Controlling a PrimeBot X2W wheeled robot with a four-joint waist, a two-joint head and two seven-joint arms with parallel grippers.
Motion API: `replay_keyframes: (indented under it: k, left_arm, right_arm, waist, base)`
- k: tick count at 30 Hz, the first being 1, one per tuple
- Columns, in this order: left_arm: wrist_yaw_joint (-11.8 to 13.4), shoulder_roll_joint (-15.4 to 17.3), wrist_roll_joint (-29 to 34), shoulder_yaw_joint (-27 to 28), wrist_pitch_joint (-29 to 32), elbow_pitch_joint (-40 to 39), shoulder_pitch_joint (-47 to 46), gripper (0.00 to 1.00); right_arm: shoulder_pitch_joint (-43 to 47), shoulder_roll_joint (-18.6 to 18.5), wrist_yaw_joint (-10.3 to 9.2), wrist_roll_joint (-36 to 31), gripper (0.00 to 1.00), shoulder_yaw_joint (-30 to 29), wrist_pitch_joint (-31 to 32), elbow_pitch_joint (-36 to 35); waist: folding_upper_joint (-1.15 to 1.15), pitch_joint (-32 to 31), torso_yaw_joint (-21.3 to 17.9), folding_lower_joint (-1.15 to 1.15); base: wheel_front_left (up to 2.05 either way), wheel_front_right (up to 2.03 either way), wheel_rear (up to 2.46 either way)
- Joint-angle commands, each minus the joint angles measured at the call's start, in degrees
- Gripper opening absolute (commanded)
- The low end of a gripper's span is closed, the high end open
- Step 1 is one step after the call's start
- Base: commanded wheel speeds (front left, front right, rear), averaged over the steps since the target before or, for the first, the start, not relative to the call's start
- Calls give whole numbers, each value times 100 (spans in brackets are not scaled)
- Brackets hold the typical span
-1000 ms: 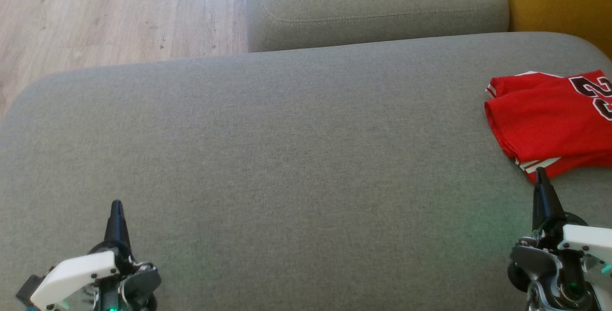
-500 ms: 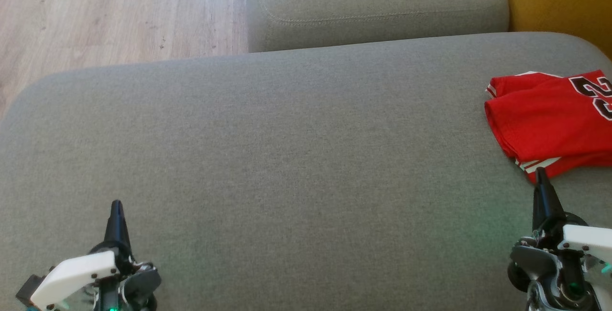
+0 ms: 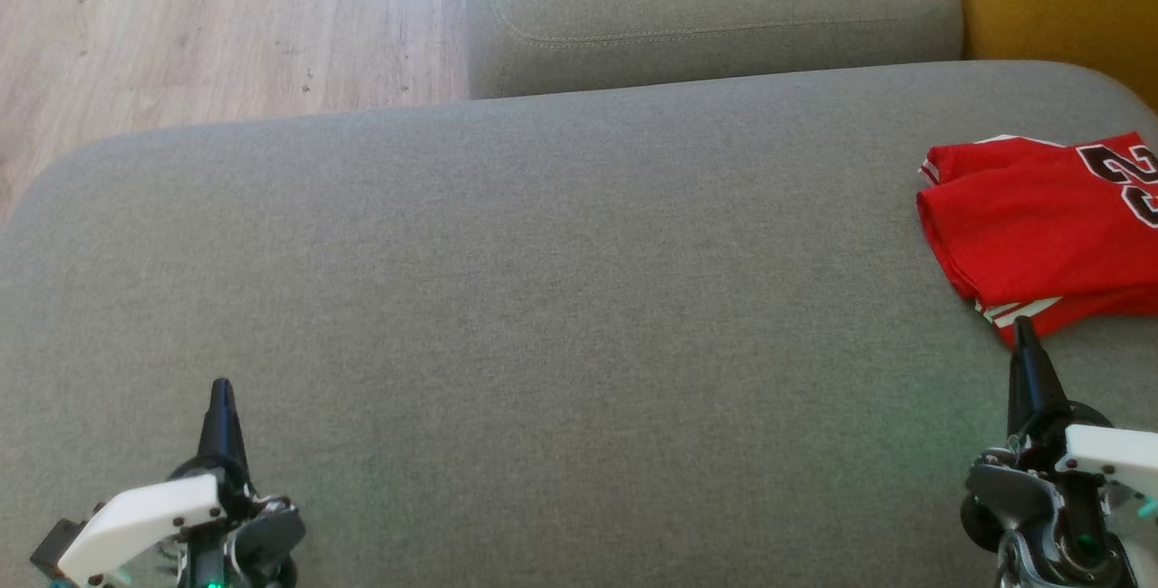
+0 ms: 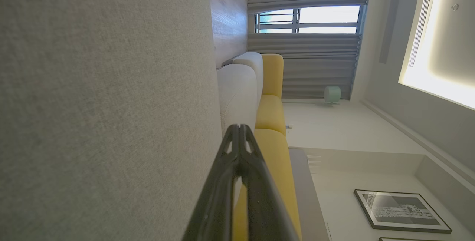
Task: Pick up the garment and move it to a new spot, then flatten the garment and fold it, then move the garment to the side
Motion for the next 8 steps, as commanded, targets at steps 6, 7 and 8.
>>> replay_keyframes:
  k: [6,7,8]
  left_arm:
    - [-40,31,62,222,30,-162,-282,0]
    - [-40,31,63,223,30,-162,-282,0]
    - [-40,30,63,224,31,-162,-282,0]
  right_arm:
    - [-297,-19,-4,24,0,115,39,-179]
    - [-297,-19,-4,24,0,115,39,-179]
    - [-297,-19,-4,24,0,115,39,-179]
  waist:
    - [0,0,0,0]
    - [0,0,0,0]
    - [0,0,0,0]
  base:
    - [0,0,0]
    - [0,0,0]
    - [0,0,0]
